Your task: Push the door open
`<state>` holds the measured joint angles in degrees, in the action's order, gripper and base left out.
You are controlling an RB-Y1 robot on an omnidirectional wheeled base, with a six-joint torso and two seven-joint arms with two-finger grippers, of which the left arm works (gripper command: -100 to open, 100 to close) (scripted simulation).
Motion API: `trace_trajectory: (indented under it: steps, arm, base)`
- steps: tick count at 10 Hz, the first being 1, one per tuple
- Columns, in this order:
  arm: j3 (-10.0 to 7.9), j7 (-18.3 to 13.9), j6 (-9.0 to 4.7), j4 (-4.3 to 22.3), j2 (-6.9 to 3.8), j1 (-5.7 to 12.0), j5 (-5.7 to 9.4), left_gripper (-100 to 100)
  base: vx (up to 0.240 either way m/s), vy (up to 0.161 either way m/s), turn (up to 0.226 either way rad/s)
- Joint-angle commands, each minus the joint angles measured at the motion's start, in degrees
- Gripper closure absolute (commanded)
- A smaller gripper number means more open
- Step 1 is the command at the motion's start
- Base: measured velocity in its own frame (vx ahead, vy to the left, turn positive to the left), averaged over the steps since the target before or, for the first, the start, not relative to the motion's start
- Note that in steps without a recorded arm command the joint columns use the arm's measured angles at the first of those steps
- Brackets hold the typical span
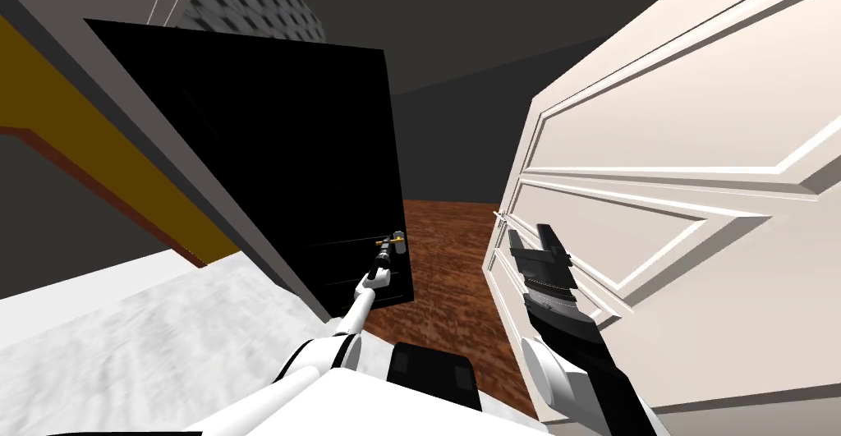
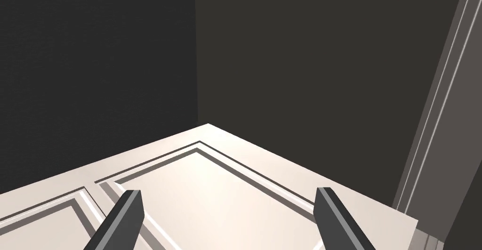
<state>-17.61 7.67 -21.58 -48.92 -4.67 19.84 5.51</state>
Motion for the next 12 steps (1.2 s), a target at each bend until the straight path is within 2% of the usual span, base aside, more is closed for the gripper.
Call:
trace_trajectory:
  steps: [1, 6, 8, 9, 12]
  arm:
    - [-1.71, 0.5, 0.01, -1.2, -0.33, -0.35, 0.33, 100]
    - [-4.89, 1.2, 0.11, -1.2, 0.40, -0.45, 1.15, 100]
    - [-5.24, 1.3, 0.17, -1.2, 0.40, -0.60, 1.21, 100]
    - [-6.66, 2.4, 0.16, -1.8, -0.07, -1.20, 2.54, 100]
    - [-8.61, 4.0, 0.23, -2.7, -0.48, -2.10, 4.53, 100]
  base:
    - [0.200, -0.093, 0.096]
    - [0.203, -0.112, 0.095]
    - [0.117, -0.058, 0.053]
    - [0.130, -0.010, -0.053]
    - [0.167, -0.005, -0.030]
